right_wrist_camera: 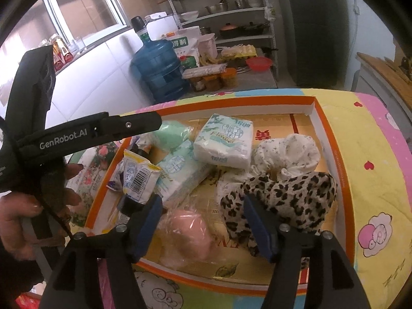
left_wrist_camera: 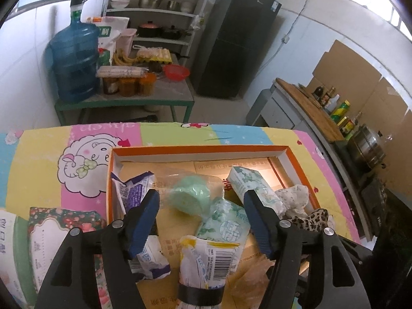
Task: Organize soft objects
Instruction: 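Lower both grippers into the box and open them to release the balls, then withdraw both open grippers from the box toward the pile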
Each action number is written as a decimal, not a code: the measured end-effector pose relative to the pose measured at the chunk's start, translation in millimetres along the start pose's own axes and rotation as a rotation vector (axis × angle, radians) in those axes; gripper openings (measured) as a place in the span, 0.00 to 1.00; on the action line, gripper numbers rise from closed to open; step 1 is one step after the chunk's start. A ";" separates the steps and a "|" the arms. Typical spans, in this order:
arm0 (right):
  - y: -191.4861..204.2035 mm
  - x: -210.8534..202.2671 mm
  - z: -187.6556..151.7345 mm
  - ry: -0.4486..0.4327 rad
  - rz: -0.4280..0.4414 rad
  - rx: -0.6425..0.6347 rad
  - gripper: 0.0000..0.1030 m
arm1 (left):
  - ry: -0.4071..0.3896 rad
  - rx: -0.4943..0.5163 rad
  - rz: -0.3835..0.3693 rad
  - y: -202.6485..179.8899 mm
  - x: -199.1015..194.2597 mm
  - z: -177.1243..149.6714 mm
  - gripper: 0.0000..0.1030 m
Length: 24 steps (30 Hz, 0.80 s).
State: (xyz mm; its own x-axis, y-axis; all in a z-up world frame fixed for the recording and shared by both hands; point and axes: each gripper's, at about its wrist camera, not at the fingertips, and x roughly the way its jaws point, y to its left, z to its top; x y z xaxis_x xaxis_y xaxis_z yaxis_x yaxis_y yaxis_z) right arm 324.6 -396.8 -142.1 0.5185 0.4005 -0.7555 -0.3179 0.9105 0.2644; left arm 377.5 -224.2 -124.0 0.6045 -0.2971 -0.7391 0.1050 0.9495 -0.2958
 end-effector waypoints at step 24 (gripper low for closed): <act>42.7 -44.1 -13.9 -0.078 -0.059 -0.022 0.64 | -0.091 0.037 -0.029 9.3 -75.3 -15.7 0.67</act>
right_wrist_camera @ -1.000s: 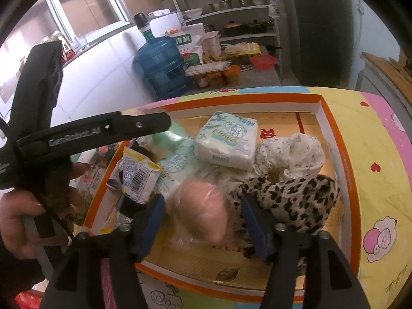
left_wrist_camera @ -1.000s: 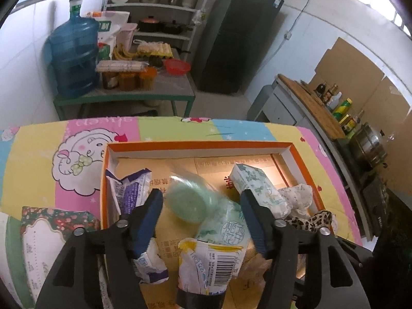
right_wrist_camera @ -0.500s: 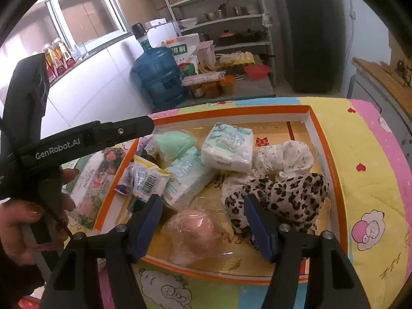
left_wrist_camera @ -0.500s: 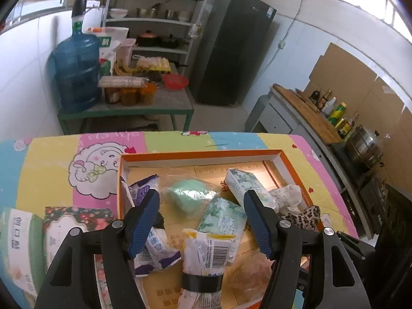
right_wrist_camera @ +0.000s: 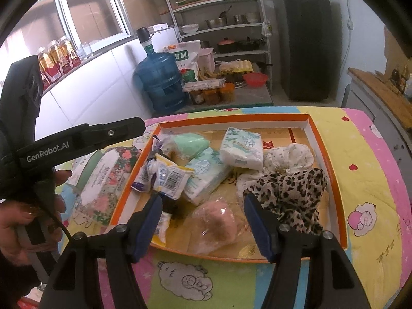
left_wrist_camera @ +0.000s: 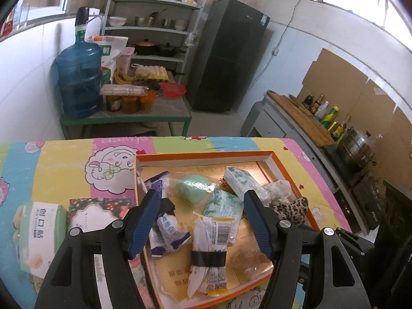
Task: Organize soft objects
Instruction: 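Withdraw both open grippers from the box toward the pile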
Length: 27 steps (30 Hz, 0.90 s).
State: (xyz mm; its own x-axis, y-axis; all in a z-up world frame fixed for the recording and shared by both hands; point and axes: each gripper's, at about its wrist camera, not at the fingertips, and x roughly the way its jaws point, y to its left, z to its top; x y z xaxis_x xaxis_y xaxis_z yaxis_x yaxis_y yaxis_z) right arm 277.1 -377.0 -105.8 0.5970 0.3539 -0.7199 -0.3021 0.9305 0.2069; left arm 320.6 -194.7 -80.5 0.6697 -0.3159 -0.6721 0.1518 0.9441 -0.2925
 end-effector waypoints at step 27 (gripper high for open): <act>81.3 -54.7 -17.4 -0.079 -0.061 -0.038 0.64 | -0.112 -0.032 -0.028 62.8 -111.0 -23.6 0.67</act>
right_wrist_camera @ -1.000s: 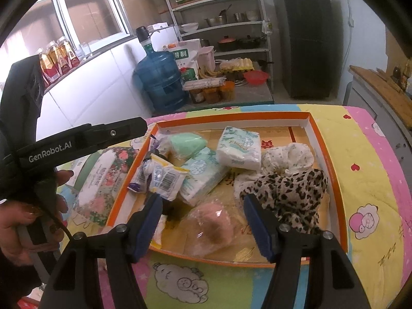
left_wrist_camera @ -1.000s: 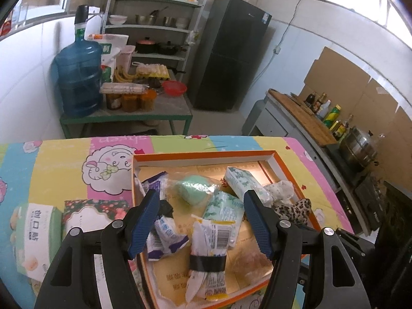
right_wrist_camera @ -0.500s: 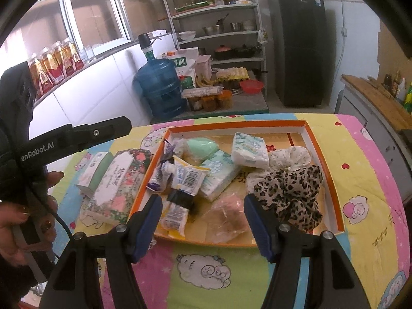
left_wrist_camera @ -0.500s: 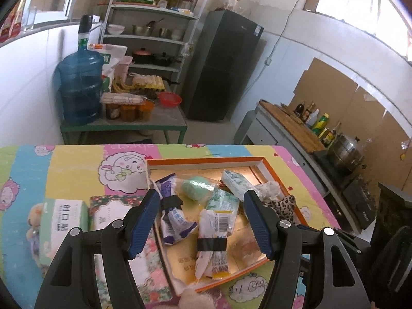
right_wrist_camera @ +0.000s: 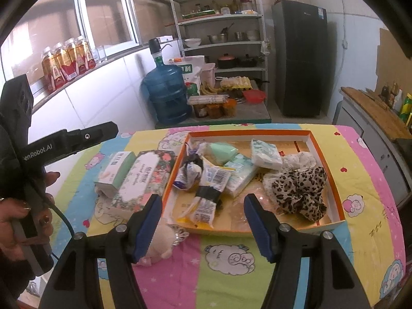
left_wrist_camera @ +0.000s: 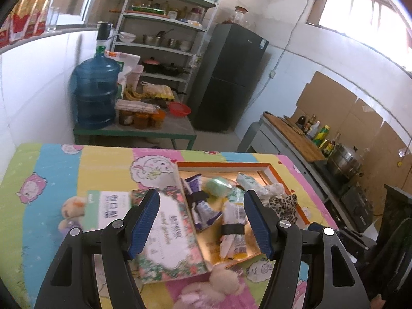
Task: Organize soft objects
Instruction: 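Withdraw both open grippers from the box toward the pile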
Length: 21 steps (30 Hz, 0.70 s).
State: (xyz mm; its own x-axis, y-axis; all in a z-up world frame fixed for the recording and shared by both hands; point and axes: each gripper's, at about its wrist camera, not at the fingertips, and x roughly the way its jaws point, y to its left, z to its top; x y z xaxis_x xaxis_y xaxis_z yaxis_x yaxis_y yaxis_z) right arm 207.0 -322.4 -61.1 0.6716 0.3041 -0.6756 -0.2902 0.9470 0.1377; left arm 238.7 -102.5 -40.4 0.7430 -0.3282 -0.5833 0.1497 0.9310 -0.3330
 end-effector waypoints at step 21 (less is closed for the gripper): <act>70.5 6.3 -41.9 0.046 0.008 0.031 0.64 | -0.016 -0.024 0.065 96.1 -72.2 -58.4 0.67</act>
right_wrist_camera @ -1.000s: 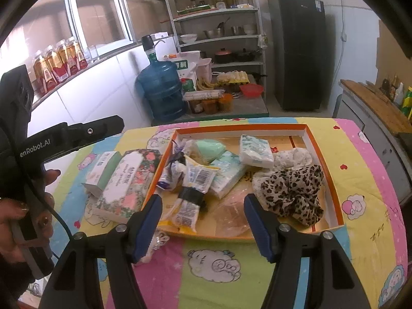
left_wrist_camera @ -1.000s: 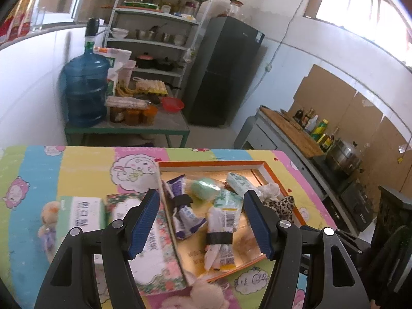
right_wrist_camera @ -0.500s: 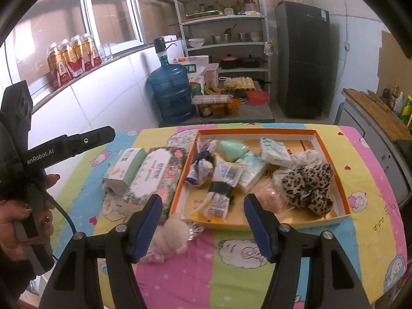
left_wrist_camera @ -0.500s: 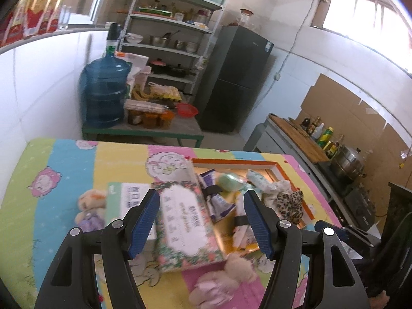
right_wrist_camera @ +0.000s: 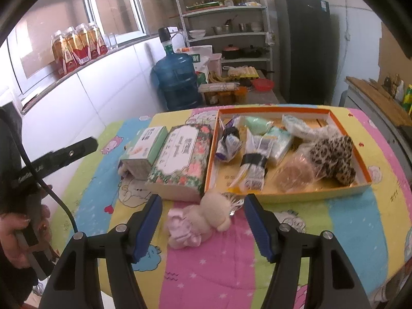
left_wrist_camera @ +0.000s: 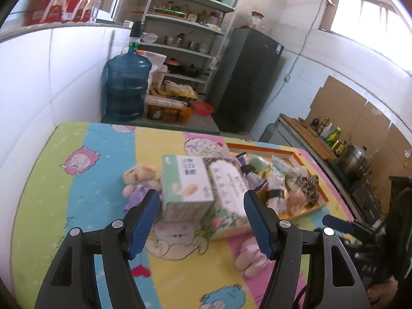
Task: Organize soft objects
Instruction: 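Withdraw both open grippers from the box toward the pile, then move left gripper to purple-dress teddy while right gripper reaches pink-dress teddy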
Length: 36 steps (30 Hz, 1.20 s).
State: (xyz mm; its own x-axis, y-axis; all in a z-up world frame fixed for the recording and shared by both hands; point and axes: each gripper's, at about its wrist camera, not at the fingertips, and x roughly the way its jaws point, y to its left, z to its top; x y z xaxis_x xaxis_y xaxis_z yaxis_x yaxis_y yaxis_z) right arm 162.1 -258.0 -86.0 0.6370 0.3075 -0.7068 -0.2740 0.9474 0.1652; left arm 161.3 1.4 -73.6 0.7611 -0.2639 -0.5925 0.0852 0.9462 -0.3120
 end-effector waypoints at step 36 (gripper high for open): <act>11.4 68.6 -47.9 0.044 -0.061 0.326 0.64 | 0.102 0.017 0.004 84.3 -8.9 -71.7 0.67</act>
State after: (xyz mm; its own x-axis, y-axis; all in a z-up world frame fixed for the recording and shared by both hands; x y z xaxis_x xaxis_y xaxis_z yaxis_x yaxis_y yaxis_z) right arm 168.2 -230.4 -165.5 0.6111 0.2524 -0.7502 0.0126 0.9446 0.3281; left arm 115.6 70.1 -147.8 0.6924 -0.2770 -0.6663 0.0937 0.9501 -0.2976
